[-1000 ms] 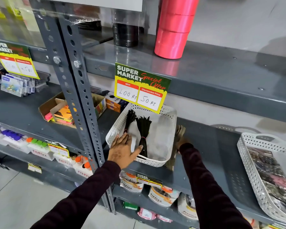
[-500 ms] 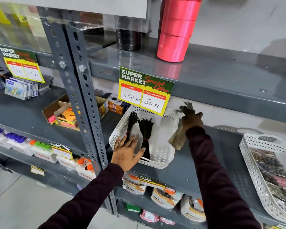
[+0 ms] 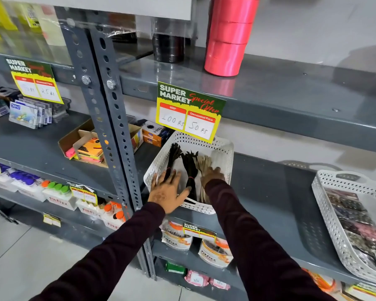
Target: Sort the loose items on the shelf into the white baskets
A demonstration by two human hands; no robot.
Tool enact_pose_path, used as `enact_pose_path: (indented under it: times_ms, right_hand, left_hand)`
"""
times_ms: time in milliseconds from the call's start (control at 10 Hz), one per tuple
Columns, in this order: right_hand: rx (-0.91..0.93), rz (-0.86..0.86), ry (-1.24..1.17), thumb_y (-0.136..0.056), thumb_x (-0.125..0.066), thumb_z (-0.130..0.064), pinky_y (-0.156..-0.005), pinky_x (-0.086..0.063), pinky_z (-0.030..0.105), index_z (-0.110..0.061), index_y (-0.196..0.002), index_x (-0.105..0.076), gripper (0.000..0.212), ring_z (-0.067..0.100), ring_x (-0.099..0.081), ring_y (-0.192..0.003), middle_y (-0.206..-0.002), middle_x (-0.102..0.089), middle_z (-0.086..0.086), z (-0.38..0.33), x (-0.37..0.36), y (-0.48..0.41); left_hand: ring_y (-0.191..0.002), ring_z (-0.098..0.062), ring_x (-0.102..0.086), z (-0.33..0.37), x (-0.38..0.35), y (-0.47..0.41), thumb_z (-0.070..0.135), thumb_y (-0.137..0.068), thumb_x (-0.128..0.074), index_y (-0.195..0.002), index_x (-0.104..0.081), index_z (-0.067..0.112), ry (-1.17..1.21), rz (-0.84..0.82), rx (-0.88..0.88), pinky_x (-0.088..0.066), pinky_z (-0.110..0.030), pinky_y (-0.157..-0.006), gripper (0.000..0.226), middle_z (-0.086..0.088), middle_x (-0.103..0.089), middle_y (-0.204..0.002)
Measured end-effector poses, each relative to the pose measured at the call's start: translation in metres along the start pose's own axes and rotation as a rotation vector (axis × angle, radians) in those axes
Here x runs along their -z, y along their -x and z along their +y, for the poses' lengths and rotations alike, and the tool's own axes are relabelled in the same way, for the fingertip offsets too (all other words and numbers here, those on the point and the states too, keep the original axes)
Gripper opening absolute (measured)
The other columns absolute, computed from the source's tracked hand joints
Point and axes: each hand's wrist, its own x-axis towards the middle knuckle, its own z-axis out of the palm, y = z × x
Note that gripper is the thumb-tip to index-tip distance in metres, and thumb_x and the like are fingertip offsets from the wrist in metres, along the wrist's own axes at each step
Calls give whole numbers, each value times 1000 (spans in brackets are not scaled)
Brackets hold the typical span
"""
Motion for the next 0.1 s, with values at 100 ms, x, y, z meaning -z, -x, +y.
enact_pose_path:
  times_ms: [100]
  right_hand:
    - [97, -26, -37, -99, -43, -19, -109, -37, 36, -5, -142, -35, 46, 37, -43, -131, -144, -39, 21, 4, 23, 11]
  left_hand:
    - [-133, -31, -30, 6, 3, -2, 62, -87, -32, -140, -30, 14, 8, -3, -31, -23, -46, -109, 71, -12, -40, -144]
